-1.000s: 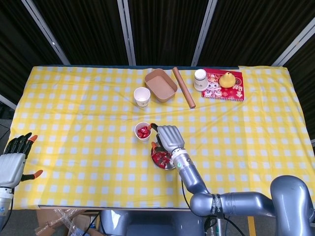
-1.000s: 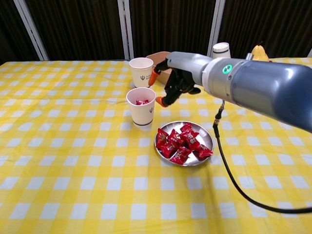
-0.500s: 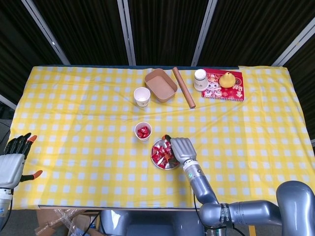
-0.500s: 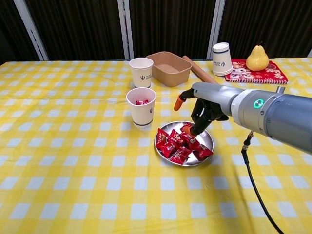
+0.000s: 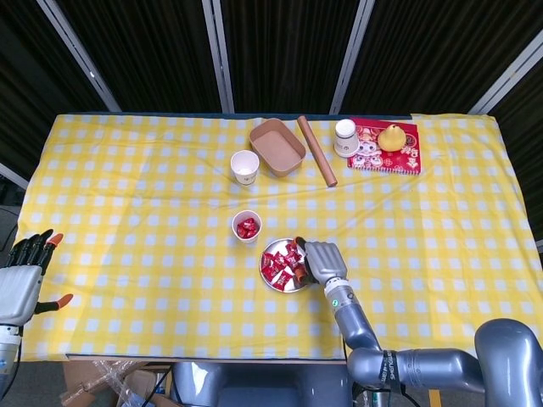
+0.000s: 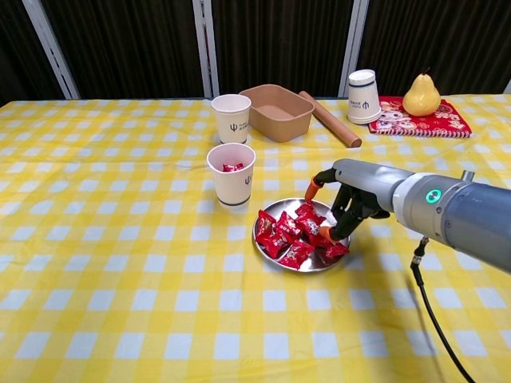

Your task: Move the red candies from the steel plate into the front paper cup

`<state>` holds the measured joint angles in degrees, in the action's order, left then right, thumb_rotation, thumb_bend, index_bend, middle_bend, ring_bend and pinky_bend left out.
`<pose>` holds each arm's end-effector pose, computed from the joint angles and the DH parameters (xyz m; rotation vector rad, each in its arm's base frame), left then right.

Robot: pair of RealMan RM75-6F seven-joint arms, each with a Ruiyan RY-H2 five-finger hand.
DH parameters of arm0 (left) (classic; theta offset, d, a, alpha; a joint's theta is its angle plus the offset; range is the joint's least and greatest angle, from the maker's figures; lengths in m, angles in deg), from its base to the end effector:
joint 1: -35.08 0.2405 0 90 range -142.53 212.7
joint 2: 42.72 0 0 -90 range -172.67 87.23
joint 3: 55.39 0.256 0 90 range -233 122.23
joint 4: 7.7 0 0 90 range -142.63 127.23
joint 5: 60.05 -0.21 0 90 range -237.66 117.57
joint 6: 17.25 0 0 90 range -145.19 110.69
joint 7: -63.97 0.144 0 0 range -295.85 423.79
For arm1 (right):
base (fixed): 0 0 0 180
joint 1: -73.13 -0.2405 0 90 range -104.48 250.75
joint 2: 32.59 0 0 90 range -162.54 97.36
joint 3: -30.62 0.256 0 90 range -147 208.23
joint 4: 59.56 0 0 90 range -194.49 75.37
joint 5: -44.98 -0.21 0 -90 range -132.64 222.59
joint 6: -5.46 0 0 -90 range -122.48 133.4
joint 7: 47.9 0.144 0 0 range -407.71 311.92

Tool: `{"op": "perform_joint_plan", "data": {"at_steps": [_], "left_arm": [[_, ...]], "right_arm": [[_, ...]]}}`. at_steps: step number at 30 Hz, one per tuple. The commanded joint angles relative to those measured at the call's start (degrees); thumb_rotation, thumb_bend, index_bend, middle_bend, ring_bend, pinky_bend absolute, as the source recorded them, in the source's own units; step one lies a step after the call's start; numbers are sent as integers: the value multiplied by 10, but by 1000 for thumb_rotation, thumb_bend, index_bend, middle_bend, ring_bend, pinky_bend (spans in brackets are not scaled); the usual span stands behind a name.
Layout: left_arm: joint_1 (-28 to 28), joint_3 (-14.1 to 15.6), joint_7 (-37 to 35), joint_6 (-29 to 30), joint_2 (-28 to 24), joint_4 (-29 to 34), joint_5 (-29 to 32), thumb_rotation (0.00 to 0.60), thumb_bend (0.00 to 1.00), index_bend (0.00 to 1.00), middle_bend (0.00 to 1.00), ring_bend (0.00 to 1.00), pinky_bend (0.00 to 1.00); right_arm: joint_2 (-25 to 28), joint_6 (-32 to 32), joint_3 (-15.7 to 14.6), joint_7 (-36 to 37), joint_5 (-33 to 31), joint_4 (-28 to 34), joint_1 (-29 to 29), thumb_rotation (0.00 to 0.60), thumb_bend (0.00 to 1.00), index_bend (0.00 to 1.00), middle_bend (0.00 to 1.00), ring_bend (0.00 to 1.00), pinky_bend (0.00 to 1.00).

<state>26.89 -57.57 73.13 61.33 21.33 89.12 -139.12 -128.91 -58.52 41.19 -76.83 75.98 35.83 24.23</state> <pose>-0.3068 0.1933 0.1408 -1.4332 -0.9524 -0.7544 -0.1150 -0.3103 -0.0608 1.6717 -1.4149 0.7896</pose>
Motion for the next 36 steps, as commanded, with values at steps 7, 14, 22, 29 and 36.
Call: {"op": "perform_joint_plan", "data": {"at_steps": [7,14,22,29,36], "left_arm": [[0,-1,3,-1,1,1,3,600,0,31,0,0,0],[0,-1,4,-3,1,2,6,600,0,31,0,0,0],[-1,-2,5,-4,1,3,9,600,0,31,0,0,0],[-1,-2,6,-5,1,5,11,600,0,31,0,0,0],[-1,-2,5,-5,1,5,10,600,0,31,0,0,0]], "right_arm": [[-9,14,0,11,9,-17,10,600,434,257,823,966,911],[-15,25,3,15,9,-35,15,600,433,325,823,966,912],[-21,38,4,20,10,-47,20,600,433,340,823,966,911],[-26,42,8,24,15,-47,23,600,433,340,823,966,911],[-34,37,15,30,32,-46,25,600,434,287,823,966,912]]}}
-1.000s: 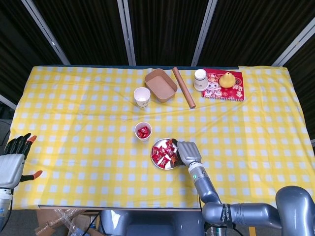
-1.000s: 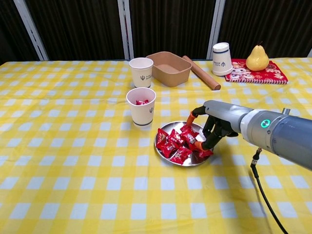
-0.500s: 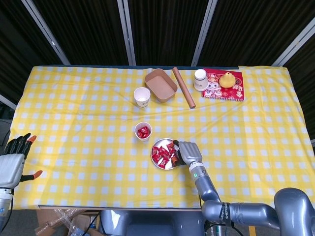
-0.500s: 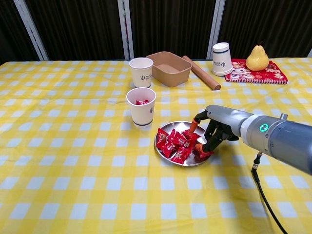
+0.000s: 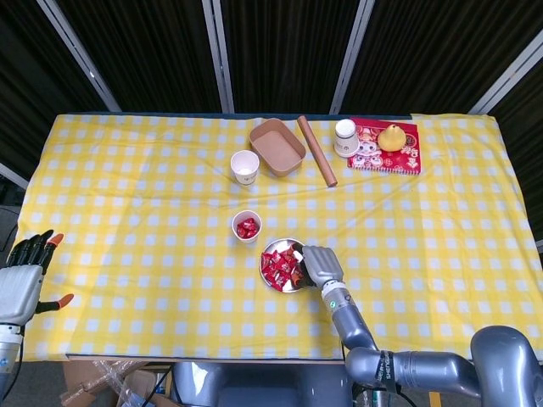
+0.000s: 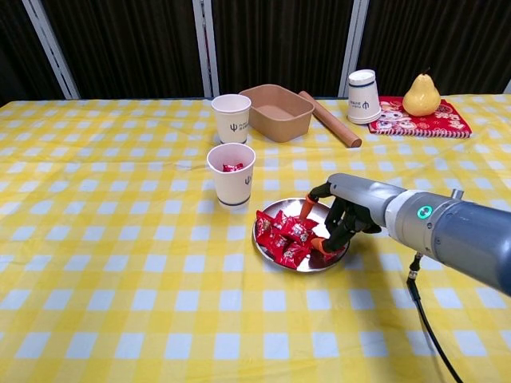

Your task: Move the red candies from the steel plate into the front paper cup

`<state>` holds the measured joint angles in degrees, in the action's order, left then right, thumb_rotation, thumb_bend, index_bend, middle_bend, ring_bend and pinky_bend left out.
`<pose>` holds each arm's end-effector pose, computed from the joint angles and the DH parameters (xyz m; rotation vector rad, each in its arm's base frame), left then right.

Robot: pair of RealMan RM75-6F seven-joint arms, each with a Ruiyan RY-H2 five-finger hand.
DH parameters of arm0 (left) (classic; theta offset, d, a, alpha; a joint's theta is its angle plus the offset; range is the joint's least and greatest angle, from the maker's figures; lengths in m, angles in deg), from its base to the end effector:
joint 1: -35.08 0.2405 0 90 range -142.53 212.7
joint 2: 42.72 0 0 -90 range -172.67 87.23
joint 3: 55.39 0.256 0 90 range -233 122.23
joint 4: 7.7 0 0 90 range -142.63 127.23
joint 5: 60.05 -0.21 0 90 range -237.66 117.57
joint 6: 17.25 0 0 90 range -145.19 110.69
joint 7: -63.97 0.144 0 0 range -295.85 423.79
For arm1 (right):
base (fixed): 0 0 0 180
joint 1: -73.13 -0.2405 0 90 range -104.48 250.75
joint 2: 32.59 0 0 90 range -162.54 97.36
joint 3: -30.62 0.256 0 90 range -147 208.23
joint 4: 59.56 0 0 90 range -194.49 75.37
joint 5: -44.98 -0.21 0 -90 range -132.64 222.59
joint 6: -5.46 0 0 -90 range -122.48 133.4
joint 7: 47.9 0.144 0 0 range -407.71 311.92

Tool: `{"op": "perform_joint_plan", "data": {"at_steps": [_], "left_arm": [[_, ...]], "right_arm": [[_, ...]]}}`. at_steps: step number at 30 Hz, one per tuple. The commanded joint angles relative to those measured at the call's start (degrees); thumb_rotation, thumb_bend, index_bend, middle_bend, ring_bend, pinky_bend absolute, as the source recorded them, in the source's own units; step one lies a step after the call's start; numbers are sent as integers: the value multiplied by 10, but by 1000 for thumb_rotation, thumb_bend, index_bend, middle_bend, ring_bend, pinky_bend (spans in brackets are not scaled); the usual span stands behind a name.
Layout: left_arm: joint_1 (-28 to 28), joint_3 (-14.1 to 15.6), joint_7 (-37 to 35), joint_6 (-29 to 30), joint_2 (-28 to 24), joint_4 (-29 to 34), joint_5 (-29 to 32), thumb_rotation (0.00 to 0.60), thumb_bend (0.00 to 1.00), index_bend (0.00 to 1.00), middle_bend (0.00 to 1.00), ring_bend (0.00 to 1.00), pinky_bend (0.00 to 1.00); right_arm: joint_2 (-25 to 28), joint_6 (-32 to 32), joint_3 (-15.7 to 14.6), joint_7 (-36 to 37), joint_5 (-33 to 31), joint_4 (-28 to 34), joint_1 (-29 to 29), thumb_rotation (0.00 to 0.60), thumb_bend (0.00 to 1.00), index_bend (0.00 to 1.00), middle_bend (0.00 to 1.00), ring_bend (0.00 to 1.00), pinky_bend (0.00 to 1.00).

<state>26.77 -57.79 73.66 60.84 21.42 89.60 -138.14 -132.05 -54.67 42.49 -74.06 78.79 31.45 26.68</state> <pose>-0.3068 0.1942 0.1396 -1.4259 -0.9646 -0.7459 -0.1198 -0.3093 -0.0774 1.6601 -1.4804 0.8190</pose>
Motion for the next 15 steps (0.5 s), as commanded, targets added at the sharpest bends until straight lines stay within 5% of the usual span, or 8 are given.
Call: {"op": "perform_joint_plan", "data": {"at_steps": [1,11,15], "left_arm": [[0,0,-1,0,0,0,0,600,0,31,0,0,0],[0,0,-3,-2,-1,0,0,600,0,32,0,0,0],[0,0,-4,-2,-1,0,1,600,1,32,0,0,0]], "right_arm": [[-4,-1,3,3,5,-3,1,600,433,282,823,966,912],[-14,7,3,1,3,-13,2,600,433,225,823,966,912],[-19,12,5,2,1,-21,2,600,434,344,823,966,911]]}}
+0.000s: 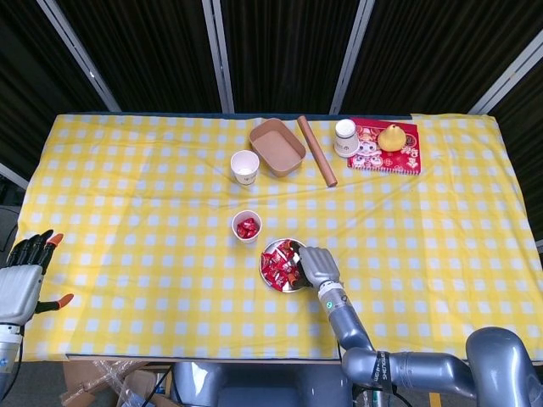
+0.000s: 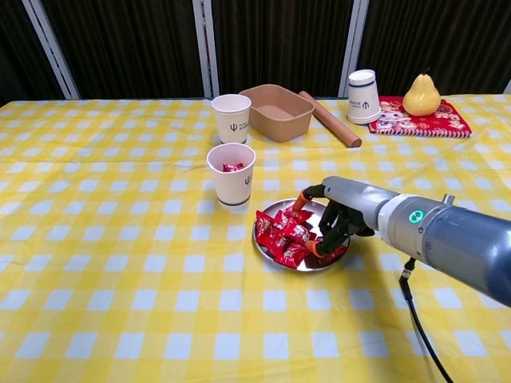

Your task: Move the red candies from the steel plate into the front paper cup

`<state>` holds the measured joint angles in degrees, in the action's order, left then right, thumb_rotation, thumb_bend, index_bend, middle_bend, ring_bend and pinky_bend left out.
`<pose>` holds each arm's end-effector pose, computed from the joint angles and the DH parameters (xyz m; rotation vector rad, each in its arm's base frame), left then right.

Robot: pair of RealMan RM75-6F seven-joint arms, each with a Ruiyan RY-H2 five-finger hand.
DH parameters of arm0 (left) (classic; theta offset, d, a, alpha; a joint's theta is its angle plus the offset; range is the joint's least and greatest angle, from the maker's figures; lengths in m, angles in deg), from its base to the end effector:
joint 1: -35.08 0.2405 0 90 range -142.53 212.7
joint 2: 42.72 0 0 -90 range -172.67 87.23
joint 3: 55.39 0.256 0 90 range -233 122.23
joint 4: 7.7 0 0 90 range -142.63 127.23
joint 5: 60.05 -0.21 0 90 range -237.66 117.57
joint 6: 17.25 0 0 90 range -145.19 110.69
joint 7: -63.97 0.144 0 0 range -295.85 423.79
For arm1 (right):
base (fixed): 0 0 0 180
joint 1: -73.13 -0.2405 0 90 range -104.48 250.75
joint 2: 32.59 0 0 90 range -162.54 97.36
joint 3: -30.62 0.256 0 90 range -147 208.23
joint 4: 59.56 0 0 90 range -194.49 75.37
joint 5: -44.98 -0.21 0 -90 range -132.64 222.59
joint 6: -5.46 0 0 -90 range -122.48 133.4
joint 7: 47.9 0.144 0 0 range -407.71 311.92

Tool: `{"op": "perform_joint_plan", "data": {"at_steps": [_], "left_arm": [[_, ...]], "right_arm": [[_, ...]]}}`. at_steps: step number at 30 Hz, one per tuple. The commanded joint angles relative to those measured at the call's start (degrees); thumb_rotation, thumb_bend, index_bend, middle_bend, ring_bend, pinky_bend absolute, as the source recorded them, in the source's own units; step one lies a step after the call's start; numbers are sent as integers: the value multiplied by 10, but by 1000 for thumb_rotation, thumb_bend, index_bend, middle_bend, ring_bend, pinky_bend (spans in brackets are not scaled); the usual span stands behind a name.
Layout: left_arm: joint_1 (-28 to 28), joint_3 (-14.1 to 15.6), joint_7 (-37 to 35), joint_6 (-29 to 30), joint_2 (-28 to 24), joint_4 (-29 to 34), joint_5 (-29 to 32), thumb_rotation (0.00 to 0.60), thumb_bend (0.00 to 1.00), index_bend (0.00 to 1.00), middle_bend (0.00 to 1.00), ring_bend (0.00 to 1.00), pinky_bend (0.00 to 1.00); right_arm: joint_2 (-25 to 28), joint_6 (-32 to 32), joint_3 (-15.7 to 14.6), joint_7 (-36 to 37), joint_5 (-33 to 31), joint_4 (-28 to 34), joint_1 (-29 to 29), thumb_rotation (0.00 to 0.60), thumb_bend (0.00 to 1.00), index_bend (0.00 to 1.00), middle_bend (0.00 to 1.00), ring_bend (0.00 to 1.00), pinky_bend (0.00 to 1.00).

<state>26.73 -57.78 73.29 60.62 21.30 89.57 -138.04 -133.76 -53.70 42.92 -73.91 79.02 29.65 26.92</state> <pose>-0.3074 0.1944 0.1398 -1.4252 -0.9708 -0.7461 -0.1188 -0.3085 -0.0859 1.6614 -1.4965 0.8189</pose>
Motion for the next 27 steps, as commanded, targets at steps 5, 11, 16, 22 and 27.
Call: {"op": "perform_joint_plan", "data": {"at_steps": [5,11,16,22,27], "left_arm": [[0,0,-1,-1,-1,0,1,600,2,34,0,0,0],[-1,0,-2,-2,-1,1,1,600,2,35,0,0,0],[-1,0,-3,-3,-1,1,2,600,2,39,0,0,0],[-1,0,-3,-2,-1,1,2,600,2,39,0,0,0],[-1,0,-4,-2,-1,1,1,600,2,39,0,0,0]], "right_arm": [[-6,8,1,-2,-5,-12,0,600,434,456,823,966,911],[-10,9,1,2,0,-19,3,600,433,551,823,966,912],[-12,6,3,8,9,-20,6,600,449,581,823,966,912],[-9,0,8,10,20,-11,9,600,469,583,823,966,912],[3,-8,16,8,29,8,10,600,470,583,823,966,912]]}}
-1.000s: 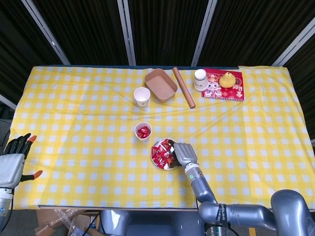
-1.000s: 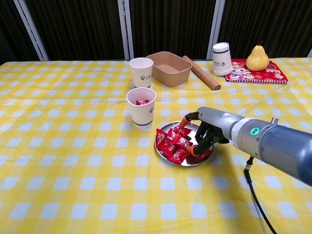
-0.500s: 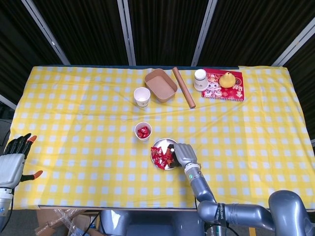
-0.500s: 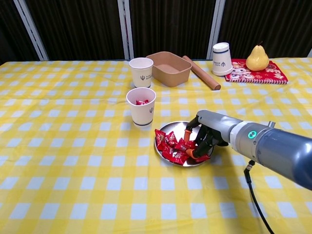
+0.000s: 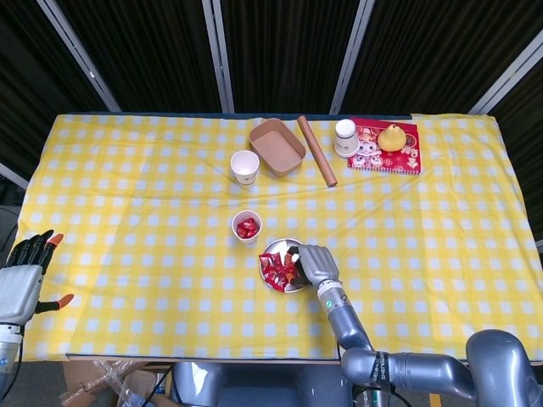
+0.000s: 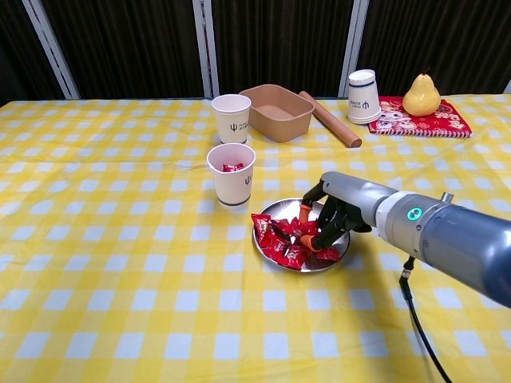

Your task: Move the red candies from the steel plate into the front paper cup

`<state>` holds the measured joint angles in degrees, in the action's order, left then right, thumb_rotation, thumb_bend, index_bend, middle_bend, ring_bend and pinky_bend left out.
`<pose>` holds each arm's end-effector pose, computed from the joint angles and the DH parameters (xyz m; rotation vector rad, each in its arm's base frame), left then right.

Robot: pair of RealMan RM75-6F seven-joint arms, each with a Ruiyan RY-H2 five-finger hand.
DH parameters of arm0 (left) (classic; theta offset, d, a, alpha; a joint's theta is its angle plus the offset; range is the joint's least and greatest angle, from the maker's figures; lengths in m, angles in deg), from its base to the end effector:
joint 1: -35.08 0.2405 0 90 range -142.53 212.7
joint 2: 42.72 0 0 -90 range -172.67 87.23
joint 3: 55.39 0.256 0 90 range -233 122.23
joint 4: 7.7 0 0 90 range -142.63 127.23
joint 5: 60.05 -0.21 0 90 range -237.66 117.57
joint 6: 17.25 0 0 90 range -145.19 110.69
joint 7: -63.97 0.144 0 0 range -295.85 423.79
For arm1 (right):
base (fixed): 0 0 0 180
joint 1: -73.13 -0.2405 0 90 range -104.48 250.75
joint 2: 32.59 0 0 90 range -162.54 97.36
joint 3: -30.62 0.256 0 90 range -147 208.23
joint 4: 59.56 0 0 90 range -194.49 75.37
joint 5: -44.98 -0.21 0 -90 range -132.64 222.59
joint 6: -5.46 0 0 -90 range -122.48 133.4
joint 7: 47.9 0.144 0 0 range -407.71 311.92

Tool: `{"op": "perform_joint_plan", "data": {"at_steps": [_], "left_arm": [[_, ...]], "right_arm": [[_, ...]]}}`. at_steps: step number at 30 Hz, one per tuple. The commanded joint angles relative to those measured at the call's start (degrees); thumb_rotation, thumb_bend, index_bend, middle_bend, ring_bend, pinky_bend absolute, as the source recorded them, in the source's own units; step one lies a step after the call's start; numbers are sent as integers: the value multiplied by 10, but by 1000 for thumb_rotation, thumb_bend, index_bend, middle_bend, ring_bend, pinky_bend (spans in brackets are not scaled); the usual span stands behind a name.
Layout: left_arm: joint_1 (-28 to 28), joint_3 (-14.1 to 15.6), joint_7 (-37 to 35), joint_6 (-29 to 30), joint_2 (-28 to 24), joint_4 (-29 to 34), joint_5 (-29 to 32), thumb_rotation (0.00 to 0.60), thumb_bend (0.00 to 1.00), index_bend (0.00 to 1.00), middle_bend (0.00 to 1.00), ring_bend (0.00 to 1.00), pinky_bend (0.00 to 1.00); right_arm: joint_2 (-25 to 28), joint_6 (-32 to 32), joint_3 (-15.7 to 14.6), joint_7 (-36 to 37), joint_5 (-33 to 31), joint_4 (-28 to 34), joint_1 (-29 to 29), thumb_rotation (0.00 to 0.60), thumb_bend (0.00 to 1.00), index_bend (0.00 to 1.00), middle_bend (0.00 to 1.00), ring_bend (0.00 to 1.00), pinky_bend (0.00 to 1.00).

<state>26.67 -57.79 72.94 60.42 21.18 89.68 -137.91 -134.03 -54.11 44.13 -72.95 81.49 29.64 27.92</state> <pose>-0.3074 0.1946 0.1400 -1.4237 -0.9783 -0.7484 -0.1149 -0.3111 -0.0822 1.6415 -1.4907 0.8707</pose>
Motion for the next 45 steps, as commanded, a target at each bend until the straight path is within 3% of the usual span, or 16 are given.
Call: {"op": "perform_joint_plan", "data": {"at_steps": [1,15,28,45], "left_arm": [[0,0,0,0,0,0,0,600,2,39,0,0,0],[-2,-1,-4,-5,-2,2,3,600,2,39,0,0,0],[-5,-3,2,-11,-1,2,11,600,2,39,0,0,0],[-8,-4,-7,-20,-5,3,19,600,2,39,0,0,0]], "right_arm": [[9,-7,7,-3,6,14,0,600,470,583,823,966,912],[48,-23,60,-42,-19,67,-31,600,469,583,823,966,911],[50,-3,125,-76,-79,45,-106,600,470,583,823,966,911],[2,31,117,-67,-114,-44,-161,600,470,583,823,966,911]]}}
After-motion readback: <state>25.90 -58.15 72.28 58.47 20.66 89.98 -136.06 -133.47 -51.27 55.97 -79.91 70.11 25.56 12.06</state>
